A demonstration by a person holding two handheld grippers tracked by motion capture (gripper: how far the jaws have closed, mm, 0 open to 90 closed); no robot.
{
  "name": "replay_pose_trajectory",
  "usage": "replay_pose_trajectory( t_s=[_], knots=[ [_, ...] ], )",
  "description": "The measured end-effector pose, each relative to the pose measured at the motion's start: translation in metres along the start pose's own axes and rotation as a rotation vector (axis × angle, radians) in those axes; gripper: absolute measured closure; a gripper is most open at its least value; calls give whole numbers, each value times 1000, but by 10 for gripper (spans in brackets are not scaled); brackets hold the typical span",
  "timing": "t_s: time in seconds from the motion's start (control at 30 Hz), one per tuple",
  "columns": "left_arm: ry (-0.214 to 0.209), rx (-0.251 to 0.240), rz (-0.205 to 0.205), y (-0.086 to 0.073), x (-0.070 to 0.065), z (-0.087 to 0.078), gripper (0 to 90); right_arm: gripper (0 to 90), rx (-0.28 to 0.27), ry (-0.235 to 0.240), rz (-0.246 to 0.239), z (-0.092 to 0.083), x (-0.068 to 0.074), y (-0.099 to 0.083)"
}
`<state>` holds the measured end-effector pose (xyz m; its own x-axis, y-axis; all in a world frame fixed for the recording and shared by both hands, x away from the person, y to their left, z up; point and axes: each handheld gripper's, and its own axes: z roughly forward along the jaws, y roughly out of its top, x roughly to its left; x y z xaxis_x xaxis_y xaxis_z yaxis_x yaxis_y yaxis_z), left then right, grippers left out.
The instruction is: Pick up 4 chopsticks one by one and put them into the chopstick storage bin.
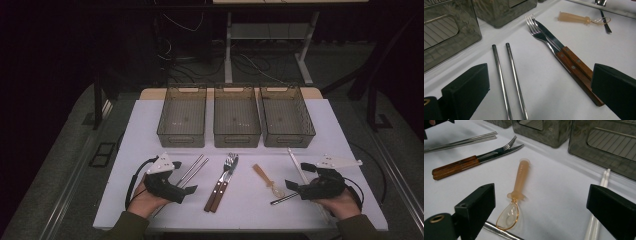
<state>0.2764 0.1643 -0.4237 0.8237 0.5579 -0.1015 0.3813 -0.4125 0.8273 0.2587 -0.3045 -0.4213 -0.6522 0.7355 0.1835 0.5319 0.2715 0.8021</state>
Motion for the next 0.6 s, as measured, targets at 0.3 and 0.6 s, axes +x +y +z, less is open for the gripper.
replay_pose_trajectory(
  t_s=[0.3,0.6],
  knots=[
    [-2,10,3,0,3,1,8,87,44,-27,-12,4,-6,5],
    [-4,1,-2,-2,2,0,8,93,58,-54,4,8,-13,13]
  ],
)
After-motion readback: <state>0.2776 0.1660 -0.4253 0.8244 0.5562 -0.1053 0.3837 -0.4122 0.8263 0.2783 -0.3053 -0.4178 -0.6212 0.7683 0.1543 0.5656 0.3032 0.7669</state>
